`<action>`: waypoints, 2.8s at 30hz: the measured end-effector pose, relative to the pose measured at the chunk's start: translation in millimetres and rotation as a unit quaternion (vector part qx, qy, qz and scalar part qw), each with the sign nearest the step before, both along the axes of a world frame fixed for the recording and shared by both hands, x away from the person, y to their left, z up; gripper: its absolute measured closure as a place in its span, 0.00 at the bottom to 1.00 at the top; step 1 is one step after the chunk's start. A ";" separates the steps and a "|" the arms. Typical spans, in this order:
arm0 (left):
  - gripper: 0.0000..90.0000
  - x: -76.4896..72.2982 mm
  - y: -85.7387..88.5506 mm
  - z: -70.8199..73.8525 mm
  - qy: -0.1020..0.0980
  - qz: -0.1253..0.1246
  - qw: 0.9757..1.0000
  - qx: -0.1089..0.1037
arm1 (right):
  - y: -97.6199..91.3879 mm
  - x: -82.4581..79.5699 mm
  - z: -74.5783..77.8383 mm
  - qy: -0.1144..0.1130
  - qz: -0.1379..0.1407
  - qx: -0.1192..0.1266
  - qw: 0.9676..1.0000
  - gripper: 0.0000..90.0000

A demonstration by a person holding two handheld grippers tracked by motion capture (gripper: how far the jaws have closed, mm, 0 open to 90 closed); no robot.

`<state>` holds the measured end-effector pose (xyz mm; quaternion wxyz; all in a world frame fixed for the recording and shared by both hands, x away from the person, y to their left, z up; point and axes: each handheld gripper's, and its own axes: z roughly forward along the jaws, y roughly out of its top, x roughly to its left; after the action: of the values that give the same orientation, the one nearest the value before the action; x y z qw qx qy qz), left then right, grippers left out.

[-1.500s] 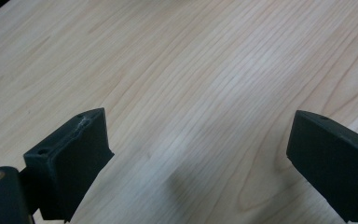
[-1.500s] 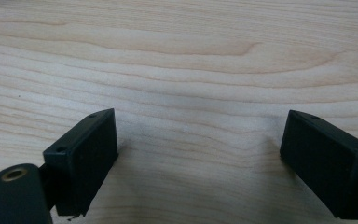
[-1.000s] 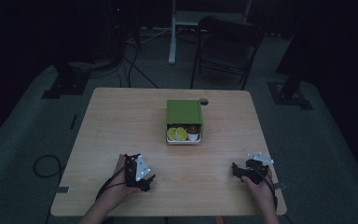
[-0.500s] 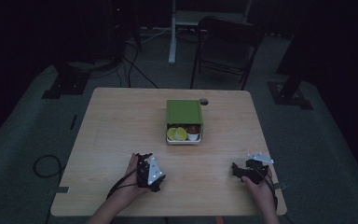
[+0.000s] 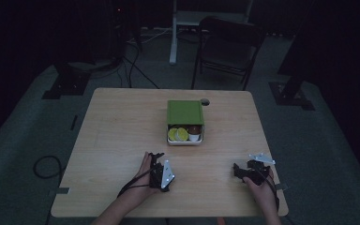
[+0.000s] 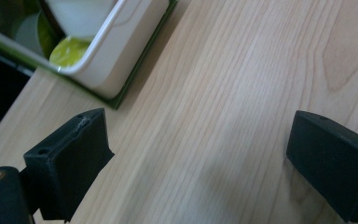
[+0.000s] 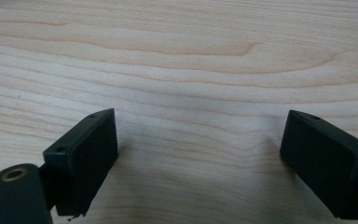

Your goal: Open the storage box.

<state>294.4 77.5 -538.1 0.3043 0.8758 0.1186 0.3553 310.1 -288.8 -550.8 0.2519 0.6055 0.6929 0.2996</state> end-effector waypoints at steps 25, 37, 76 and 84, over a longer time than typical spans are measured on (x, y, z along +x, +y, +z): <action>0.17 21.8 -42.4 1.8 -0.073 -0.035 0.997 0.019 | 0.0 0.0 0.0 0.000 0.000 0.000 1.000 0.12; 0.22 37.4 -63.1 2.6 -0.112 -0.062 0.990 0.056 | 0.0 0.0 0.0 0.000 0.000 0.000 1.000 0.12; 0.72 64.5 -87.1 -9.5 -0.217 -0.060 0.960 0.165 | 0.0 0.0 0.0 0.000 0.000 0.000 1.000 0.12; 0.79 64.1 -89.1 -7.0 -0.224 -0.060 0.955 0.188 | 0.1 0.0 0.0 0.000 0.000 0.000 1.000 0.12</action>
<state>358.5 -11.6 -545.1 0.1738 0.8207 -0.0737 0.5393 310.1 -288.7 -550.8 0.2517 0.6058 0.6927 0.2997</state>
